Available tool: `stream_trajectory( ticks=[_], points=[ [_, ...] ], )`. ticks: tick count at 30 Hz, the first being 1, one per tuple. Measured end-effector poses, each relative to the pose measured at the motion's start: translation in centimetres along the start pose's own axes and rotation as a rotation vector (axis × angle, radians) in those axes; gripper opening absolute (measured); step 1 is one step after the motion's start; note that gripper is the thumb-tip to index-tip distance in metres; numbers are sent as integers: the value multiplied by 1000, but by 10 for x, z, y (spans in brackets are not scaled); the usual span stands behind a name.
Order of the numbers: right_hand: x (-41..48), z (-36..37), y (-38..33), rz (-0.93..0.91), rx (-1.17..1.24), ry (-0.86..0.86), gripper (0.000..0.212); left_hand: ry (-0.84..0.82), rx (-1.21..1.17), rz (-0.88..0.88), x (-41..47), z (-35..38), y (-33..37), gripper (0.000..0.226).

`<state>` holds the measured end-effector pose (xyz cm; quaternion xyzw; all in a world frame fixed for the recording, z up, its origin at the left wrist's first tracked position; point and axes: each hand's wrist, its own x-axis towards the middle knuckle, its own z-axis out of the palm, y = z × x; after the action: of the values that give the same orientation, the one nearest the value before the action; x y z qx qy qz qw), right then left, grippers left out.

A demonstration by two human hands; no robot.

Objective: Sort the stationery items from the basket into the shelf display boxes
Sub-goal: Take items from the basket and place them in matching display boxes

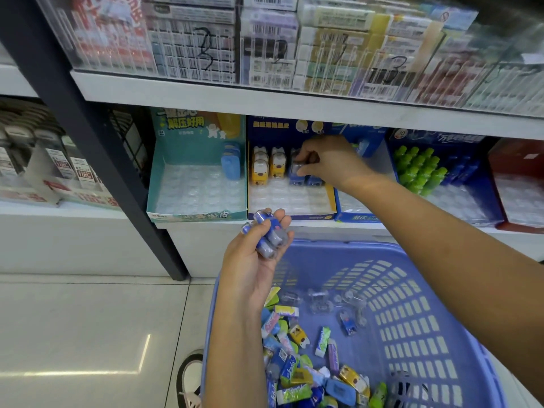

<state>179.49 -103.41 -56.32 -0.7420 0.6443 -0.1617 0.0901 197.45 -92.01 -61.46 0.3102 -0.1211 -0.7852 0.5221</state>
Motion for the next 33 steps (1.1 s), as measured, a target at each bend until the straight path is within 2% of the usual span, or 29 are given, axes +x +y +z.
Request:
stream_trajectory(
  ticks=[7, 9, 11, 13, 15, 16, 19, 21, 23, 25, 27, 29, 31, 33],
  points=[
    [2, 3, -3, 21, -130, -10, 28, 0, -66, -1, -3, 5, 0, 14],
    [-14, 5, -12, 53, -82, 33, 31, 14, -90, 9, -4, 7, 0, 13],
    [-45, 7, -22, 98, 137, 85, 27, 16, -92, 37, -5, 10, -1, 13],
    [-82, 7, -34, 16, 342, 40, 22, 36, -82, 55, -4, 13, -5, 14],
    [-112, 9, -43, -70, 436, -25, 26, 58, -39, 65, -5, 15, -8, 17],
    [-121, 11, -46, -37, 491, -13, 30, 65, -10, 74, -6, 16, -10, 19],
    [-136, 15, -53, 275, 807, 36, 21, 40, 53, 129, -9, 22, -15, 20],
    [-139, 18, -57, 413, 1013, -28, 20, 15, 99, 173, -11, 28, -18, 22],
    [-139, 18, -59, 459, 1197, -43, 15, 14, 133, 204, -11, 31, -22, 26],
    [-132, 13, -57, 462, 1259, 64, 12, 11, 152, 207, -11, 30, -24, 25],
    [-120, 4, -45, 407, 1048, 245, 14, 29, 148, 166, -11, 25, -22, 15],
    [-104, -9, -30, 316, 653, 377, 18, 68, 179, 133, -11, 21, -19, 14],
    [-84, -19, -16, 205, 331, 363, 19, 128, 248, 111, -11, 17, -15, 25],
    [-65, -20, -5, 140, 101, 241, 23, 163, 280, 82, -10, 15, -13, 33]
  ],
)
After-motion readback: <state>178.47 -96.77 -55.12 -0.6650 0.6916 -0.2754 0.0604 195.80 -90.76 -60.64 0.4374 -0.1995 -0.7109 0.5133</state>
